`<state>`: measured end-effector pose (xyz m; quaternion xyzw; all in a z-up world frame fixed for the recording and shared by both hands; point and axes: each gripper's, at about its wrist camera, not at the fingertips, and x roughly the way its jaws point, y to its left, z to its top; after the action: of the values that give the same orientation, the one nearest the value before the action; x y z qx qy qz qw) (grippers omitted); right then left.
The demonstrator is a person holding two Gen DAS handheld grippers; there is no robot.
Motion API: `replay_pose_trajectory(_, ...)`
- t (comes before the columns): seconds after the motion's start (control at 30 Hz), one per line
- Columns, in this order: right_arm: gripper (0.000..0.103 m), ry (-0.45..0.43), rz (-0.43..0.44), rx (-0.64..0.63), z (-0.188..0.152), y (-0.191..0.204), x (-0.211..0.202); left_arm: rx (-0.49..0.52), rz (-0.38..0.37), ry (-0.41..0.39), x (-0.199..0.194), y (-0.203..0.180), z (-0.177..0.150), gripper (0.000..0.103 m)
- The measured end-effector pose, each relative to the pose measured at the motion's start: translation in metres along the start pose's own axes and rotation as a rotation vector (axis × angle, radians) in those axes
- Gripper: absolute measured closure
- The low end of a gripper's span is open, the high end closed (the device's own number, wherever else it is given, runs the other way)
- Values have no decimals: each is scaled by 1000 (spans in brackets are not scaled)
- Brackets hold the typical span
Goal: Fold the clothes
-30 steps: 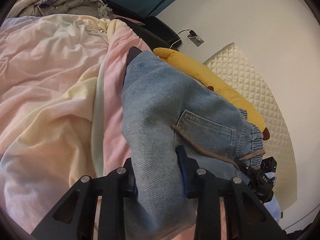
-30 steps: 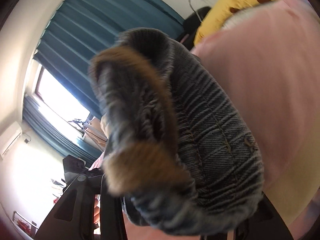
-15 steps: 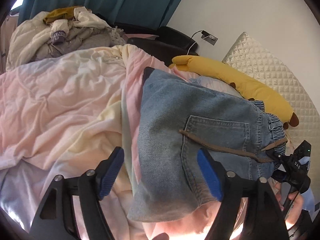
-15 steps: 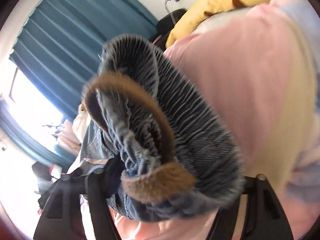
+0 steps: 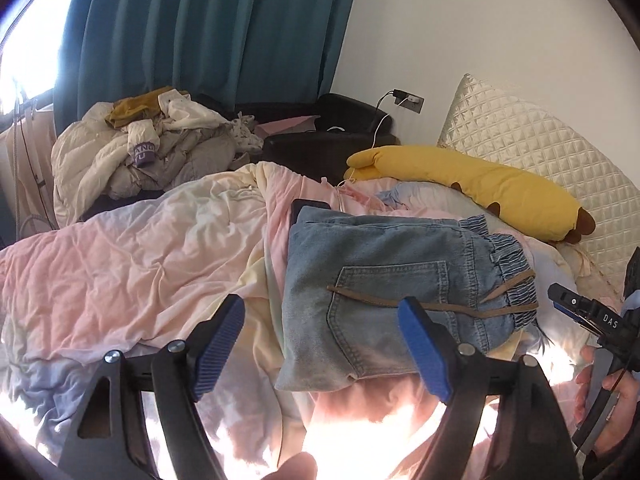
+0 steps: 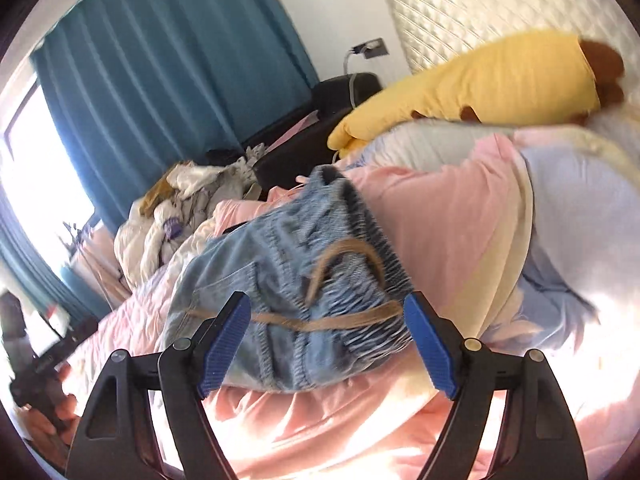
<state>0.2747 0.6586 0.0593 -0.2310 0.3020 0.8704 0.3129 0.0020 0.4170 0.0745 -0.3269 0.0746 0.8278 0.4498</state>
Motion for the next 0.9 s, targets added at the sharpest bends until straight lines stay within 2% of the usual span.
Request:
replay_pose_trajectory(0.13,19,-18,15,-84,-2,29,-25,32,26,-19,-27,-15,-3,22)
replay_pose_trajectory(0.3,19,-44,35,-172,-20,63,-29,40,48,-36,-57,-27,-12,22)
replay_pose_trajectory(0.5,19,-7,73,-242,-45,97,-69,50,81,-56,-90,-37,-25,22)
replay_pose_trajectory(0.73,19,-40,27,-281,-65,110,-88,69,132,-90,-126,-46,-49,22)
replay_pose_trajectory(0.9,19,-23,11,-285,-85,123,-86,93,172,-110,-141,-48,-66,22)
